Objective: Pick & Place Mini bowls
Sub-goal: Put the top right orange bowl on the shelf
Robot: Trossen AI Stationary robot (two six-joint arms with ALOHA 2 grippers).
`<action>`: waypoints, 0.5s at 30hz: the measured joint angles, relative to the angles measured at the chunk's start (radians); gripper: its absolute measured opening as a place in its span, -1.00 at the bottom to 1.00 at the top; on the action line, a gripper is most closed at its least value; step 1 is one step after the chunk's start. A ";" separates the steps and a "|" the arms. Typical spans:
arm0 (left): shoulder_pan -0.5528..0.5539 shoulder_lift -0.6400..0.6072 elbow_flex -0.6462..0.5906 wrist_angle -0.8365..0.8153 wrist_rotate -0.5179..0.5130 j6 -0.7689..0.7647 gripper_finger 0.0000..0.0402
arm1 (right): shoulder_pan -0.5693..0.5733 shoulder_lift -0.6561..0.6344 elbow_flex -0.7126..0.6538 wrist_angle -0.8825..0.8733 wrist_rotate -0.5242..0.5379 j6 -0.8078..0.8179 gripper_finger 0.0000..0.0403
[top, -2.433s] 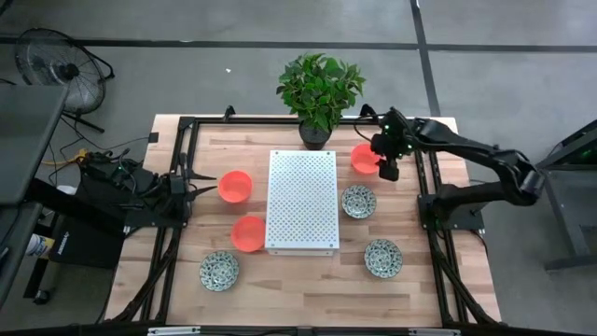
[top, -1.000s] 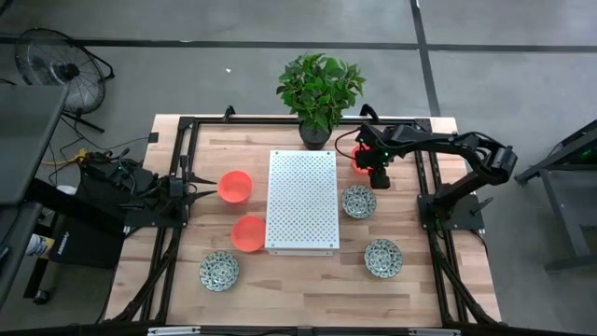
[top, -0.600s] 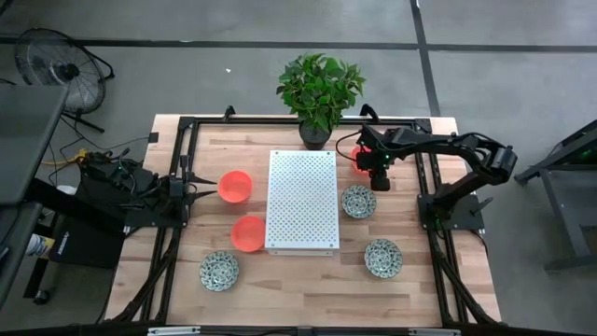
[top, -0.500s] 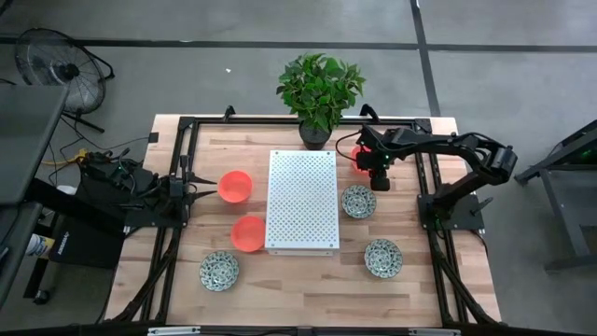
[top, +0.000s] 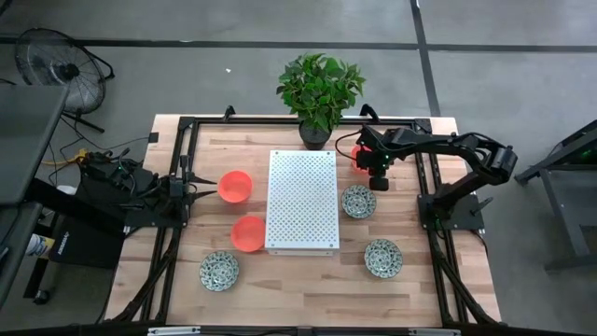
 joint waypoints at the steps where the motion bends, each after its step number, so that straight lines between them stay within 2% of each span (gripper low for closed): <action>1: 0.000 0.000 0.000 0.000 0.000 0.000 -0.53 | 0.000 0.000 0.001 0.000 -0.001 0.000 -0.92; 7: 0.000 0.000 0.000 0.000 0.000 0.000 -0.53 | 0.000 -0.001 0.058 -0.091 0.000 0.054 -0.98; 15: 0.000 0.000 0.000 0.000 0.000 0.000 -0.53 | 0.047 -0.001 0.298 -0.409 0.025 0.127 -0.99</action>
